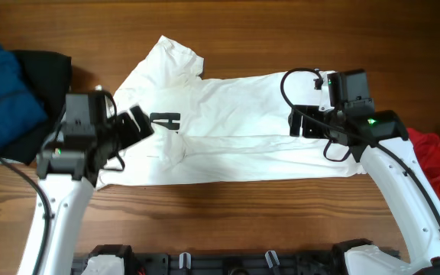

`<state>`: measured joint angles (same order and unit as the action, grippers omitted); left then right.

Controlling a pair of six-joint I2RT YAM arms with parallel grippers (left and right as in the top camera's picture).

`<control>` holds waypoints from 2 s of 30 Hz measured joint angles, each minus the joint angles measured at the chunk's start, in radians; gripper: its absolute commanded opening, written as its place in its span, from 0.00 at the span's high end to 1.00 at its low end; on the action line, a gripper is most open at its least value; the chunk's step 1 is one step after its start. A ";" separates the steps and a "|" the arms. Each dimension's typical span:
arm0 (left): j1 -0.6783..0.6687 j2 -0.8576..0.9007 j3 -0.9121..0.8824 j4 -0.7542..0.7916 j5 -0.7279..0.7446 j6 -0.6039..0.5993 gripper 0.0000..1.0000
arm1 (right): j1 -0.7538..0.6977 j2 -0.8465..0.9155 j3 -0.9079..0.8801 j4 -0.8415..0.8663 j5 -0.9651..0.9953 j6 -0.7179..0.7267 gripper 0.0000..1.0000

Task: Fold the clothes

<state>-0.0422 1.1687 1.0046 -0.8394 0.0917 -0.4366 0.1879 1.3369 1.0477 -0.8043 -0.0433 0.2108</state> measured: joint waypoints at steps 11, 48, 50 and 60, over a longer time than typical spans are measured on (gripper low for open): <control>0.065 0.731 0.631 0.049 0.045 0.224 0.00 | 0.000 0.001 0.000 -0.041 -0.010 0.000 0.00; 0.045 1.127 0.748 0.095 0.061 0.394 0.88 | 0.000 0.001 0.000 -0.071 -0.040 0.065 0.00; 0.045 1.127 0.748 0.084 0.064 0.391 0.93 | 0.000 0.001 0.000 -0.071 -0.039 0.065 0.00; 0.055 1.128 0.748 0.076 0.066 0.314 0.96 | -0.074 0.020 0.000 0.043 -0.039 0.083 0.02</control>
<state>0.0132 2.2967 1.7523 -0.7639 0.1577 -0.1223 0.1139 1.3571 1.0481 -0.7616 -0.0826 0.2935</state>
